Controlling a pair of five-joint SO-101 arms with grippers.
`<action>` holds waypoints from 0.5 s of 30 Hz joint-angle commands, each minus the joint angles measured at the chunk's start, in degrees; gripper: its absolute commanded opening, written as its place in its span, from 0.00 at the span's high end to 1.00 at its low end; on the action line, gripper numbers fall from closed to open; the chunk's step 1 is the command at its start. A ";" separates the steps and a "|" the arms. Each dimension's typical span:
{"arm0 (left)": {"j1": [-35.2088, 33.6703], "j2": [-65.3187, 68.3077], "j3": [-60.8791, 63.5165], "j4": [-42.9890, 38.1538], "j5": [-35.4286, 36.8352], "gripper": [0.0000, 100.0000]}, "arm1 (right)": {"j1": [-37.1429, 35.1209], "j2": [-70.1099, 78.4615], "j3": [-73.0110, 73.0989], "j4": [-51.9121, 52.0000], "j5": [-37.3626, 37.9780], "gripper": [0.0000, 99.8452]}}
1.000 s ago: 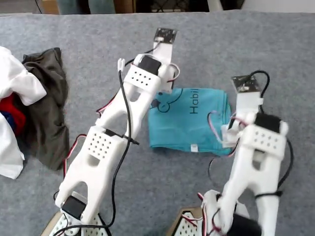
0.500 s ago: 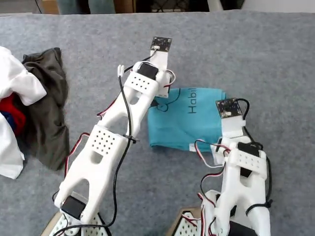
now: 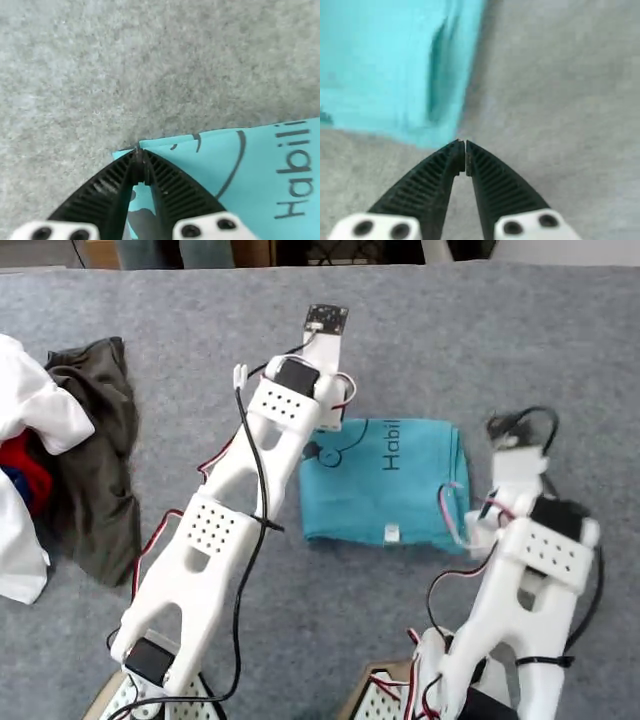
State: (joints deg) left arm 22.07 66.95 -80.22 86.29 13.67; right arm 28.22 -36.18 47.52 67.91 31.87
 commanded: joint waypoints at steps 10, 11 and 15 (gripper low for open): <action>-1.45 -2.11 -6.90 2.46 -0.35 0.97 | -13.89 -0.75 8.84 -13.01 -10.99 0.99; -1.98 -2.11 -6.90 3.08 -0.35 0.97 | -13.71 -0.75 10.59 -13.98 -10.90 0.99; -5.41 -1.93 -6.64 4.04 -3.16 0.97 | -13.63 -0.75 16.48 -17.14 -10.64 0.99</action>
State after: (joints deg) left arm 19.43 66.95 -84.18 89.89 13.23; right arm 15.21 -36.18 61.41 53.58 21.49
